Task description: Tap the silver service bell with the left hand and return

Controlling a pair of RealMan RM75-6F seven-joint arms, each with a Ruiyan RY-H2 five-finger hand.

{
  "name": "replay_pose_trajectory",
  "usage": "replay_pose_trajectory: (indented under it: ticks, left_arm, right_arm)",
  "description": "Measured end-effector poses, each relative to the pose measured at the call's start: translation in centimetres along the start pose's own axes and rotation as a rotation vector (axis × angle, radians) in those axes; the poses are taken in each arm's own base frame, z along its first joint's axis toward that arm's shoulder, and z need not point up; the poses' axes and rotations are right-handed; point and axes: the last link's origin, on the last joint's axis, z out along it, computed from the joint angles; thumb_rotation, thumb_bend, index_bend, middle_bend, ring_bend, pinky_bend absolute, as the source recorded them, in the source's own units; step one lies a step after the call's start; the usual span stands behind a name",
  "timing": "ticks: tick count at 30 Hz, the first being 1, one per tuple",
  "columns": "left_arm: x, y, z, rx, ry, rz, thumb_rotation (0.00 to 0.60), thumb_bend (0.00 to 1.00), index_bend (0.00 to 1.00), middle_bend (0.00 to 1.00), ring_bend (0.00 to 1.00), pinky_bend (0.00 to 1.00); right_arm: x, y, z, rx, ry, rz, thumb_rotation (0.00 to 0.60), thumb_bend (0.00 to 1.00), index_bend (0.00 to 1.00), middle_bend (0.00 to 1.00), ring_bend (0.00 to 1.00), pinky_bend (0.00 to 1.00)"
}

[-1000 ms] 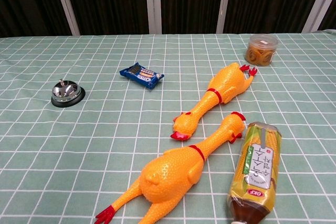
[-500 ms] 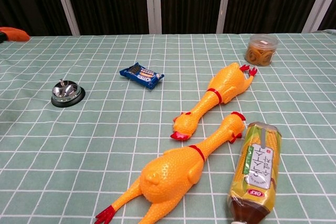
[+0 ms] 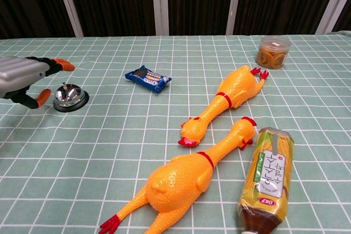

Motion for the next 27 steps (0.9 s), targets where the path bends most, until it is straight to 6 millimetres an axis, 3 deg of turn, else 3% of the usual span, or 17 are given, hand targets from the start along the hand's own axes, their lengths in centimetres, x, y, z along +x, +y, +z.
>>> replay_pose_trajectory:
  ticks: [16, 22, 27]
  left_arm:
    - [-3.3, -1.0, 0.0, 0.003, -0.152, 0.106, 0.6, 0.85, 0.0, 0.0, 0.0, 0.0]
    - [-2.5, -0.9, 0.2, 0.008, -0.115, 0.102, 0.6, 0.85, 0.0, 0.0, 0.0, 0.0]
    - [-0.3, -0.4, 0.7, 0.016, -0.012, 0.059, 0.6, 0.82, 0.0, 0.0, 0.0, 0.0]
  right_arm:
    - [-0.1, -0.1, -0.1, -0.003, -0.004, 0.005, 0.6, 0.25, 0.0, 0.0, 0.0, 0.0]
    - [0.0, -0.1, 0.0, -0.003, -0.002, 0.006, 0.6, 0.25, 0.0, 0.0, 0.0, 0.0]
    - [0.0, 0.0, 0.0, -0.002, 0.001, 0.004, 0.6, 0.25, 0.0, 0.0, 0.0, 0.0]
